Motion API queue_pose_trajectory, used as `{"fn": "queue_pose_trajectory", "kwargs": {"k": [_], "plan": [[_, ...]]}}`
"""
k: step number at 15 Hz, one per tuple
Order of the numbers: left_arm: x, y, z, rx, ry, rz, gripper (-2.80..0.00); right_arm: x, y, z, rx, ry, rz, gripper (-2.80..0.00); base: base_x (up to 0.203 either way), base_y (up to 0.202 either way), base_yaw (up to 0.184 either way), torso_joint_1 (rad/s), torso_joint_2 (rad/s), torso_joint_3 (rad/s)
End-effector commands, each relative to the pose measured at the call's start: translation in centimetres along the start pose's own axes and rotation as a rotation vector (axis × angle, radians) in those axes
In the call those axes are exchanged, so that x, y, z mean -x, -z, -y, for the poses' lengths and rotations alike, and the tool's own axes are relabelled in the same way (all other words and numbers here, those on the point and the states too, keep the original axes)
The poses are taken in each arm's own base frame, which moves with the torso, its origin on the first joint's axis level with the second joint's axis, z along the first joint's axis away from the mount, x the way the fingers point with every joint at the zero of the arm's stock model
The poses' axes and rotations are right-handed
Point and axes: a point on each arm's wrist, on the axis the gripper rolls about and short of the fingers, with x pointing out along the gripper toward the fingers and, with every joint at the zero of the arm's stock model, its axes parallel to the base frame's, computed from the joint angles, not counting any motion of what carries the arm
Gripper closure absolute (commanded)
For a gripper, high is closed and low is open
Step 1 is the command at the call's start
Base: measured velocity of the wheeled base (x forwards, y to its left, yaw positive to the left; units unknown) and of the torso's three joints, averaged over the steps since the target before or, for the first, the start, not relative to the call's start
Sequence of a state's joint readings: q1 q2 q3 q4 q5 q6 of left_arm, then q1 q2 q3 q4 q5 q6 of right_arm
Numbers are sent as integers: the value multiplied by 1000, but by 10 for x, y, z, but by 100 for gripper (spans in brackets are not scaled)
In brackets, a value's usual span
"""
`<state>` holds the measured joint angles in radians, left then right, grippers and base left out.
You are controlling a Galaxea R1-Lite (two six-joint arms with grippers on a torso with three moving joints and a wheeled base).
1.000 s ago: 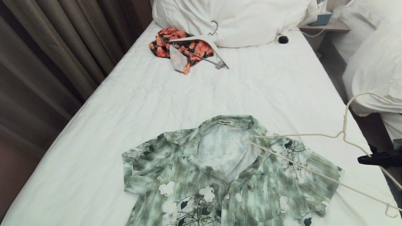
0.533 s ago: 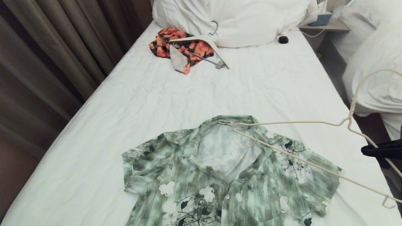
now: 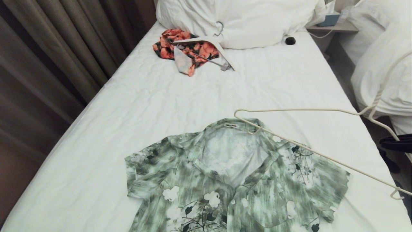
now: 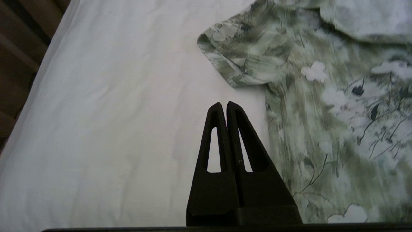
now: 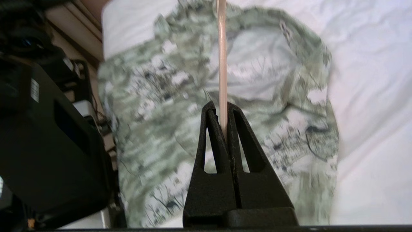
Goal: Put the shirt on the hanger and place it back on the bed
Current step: Lift the shirt and hanger
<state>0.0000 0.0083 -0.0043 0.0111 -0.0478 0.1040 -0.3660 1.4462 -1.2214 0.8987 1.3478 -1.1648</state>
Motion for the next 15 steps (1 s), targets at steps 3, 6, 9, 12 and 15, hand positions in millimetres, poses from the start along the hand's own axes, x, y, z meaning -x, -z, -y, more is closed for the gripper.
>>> {"fn": "queue_pose_trajectory", "kwargs": {"k": [3,6,9,12,15], "plan": [[-8,-32,-2,19,73,-33,0,1,-7,-3,23,-4,19,0,0,0,0,0,0,0],[-37,-77,-6,107,179,-126,0,0,-8,1,25,-16,36,0,0,0,0,0,0,0],[-86,-86,-6,166,311,-233,0,-2,-7,7,9,-45,84,0,0,0,0,0,0,0],[-137,-85,4,228,451,-290,0,-14,-3,10,-8,-112,100,0,0,0,0,0,0,0],[-183,-77,22,270,550,-323,0,-24,-3,16,43,-150,119,0,0,0,0,0,0,0]]}}
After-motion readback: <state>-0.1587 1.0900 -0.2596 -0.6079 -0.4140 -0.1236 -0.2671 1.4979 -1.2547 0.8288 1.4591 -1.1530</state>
